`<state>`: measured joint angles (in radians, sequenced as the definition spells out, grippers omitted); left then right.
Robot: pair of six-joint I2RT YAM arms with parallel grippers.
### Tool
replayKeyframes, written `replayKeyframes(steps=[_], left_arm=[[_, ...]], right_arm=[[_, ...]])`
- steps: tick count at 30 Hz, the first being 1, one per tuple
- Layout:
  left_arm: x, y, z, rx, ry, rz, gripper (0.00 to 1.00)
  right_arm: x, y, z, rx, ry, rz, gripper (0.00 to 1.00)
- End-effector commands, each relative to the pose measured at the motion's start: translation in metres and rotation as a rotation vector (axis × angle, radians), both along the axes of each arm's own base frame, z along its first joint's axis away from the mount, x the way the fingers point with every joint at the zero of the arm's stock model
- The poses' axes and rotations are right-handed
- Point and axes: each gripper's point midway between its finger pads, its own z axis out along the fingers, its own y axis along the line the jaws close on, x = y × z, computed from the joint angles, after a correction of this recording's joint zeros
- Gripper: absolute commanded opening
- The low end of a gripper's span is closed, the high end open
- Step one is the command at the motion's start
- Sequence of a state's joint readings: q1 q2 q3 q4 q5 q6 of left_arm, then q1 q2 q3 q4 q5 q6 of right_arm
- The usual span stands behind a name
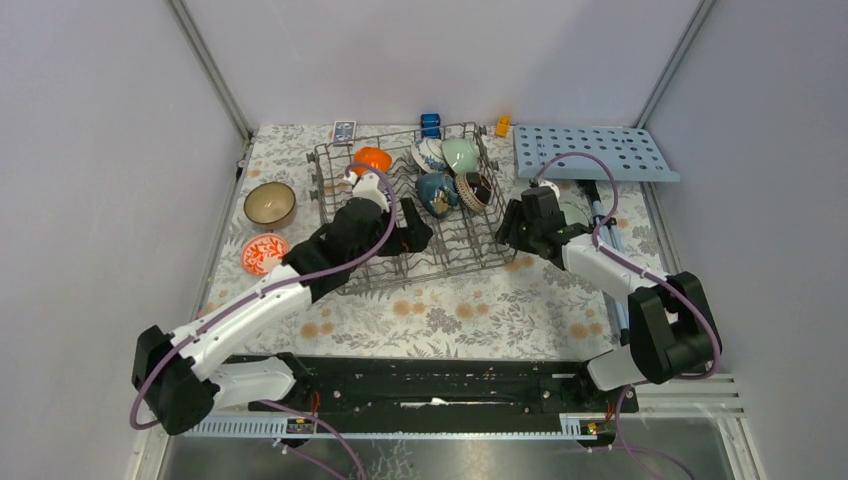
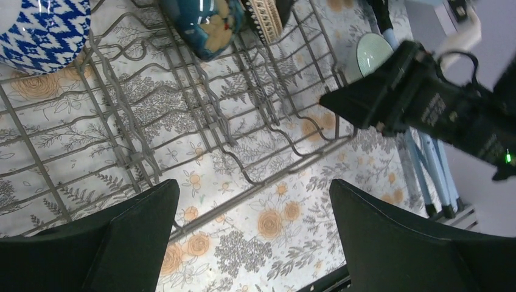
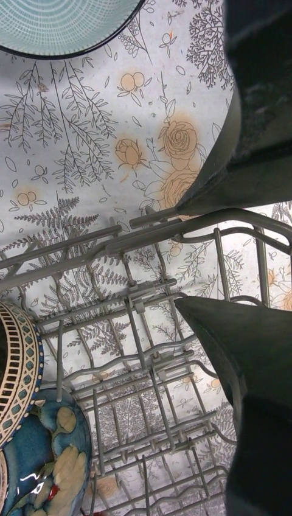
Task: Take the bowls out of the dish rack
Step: Pick up the bowl from the dish rack.
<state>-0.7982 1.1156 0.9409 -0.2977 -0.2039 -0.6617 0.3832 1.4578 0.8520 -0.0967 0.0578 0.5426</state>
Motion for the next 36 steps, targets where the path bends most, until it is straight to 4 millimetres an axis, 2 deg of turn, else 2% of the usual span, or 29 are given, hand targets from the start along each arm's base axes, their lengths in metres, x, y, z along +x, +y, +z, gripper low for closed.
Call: replayKeyframes(steps=[1,5,8,10,12,16,19,23,27,30,33,36], left_arm=[[0.029,-0.013,0.027,-0.198,0.015,-0.027,0.99],[0.065,-0.005,0.016,-0.291,0.057,0.013,0.98],[0.087,-0.003,0.010,-0.347,0.068,0.019,0.95],[0.102,-0.001,0.005,-0.378,0.077,0.029,0.93],[0.117,-0.001,-0.004,-0.402,0.098,0.037,0.90],[0.139,0.002,-0.019,-0.467,0.135,0.034,0.87],[0.151,0.006,-0.025,-0.512,0.141,0.022,0.86],[0.166,0.004,-0.025,-0.564,0.132,-0.016,0.86],[0.174,0.000,-0.026,-0.598,0.125,-0.054,0.86],[0.179,-0.001,-0.032,-0.618,0.134,-0.061,0.85],[0.181,-0.004,-0.038,-0.648,0.151,-0.066,0.85],[0.184,-0.006,-0.047,-0.658,0.168,-0.063,0.83]], right_arm=[[-0.010,0.008,0.000,0.036,-0.003,0.025,0.57],[-0.020,0.006,-0.006,0.040,0.019,0.028,0.55],[-0.024,0.005,-0.006,0.040,0.023,0.031,0.56],[-0.024,0.004,-0.001,0.038,0.018,0.033,0.62],[-0.026,0.001,0.005,0.028,0.016,0.024,0.74],[-0.026,-0.007,0.028,0.013,-0.031,-0.007,0.84],[-0.022,-0.008,0.063,0.044,-0.122,-0.019,0.85],[-0.007,0.016,0.111,0.215,-0.285,0.013,0.83],[0.014,0.047,0.143,0.350,-0.380,0.098,0.83],[0.030,0.069,0.145,0.387,-0.337,0.158,0.84],[0.053,0.083,0.148,0.434,-0.349,0.158,0.85],[0.078,0.094,0.142,0.441,-0.338,0.154,0.85]])
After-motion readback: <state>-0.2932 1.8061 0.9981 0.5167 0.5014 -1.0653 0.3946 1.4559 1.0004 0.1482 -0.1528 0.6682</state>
